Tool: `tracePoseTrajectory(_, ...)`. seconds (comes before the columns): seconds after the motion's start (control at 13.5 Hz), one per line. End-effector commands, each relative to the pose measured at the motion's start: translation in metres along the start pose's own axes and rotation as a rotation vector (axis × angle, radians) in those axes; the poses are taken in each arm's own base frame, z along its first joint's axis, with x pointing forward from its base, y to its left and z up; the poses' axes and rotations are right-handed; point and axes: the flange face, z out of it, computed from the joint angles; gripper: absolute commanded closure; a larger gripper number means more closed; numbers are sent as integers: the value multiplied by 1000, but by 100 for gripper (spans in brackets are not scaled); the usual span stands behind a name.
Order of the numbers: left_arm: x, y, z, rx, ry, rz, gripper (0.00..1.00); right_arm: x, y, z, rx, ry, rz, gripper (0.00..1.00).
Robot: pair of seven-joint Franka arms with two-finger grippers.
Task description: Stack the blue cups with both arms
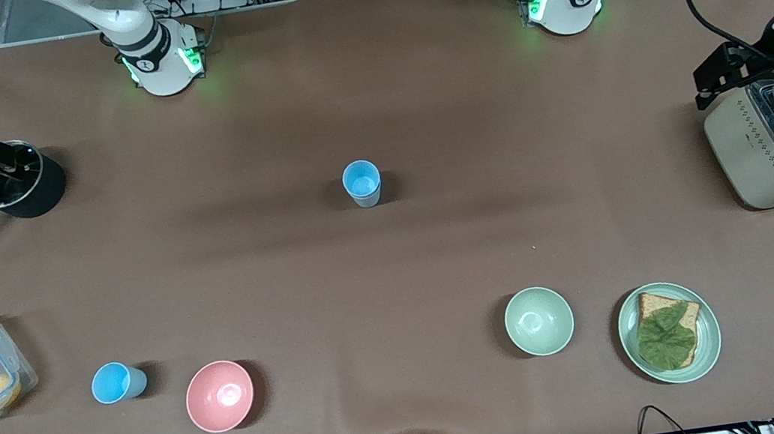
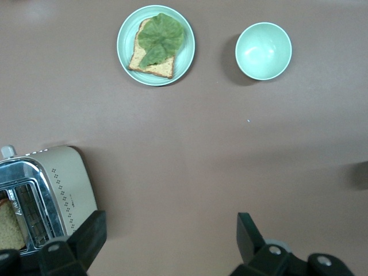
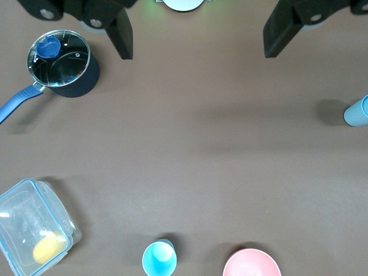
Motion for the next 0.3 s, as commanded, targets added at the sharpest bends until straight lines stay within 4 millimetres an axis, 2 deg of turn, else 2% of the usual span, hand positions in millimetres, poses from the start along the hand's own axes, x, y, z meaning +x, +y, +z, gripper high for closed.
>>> tracePoseTrajectory(0.0,-1,-3,-4,-19,-16,7,0,-1,7,-6,-11,12,-2,0)
tracePoseTrajectory(0.22,-9,3,-5,-12,-61,-11,0,2,12,-8,-8,38,-7,0)
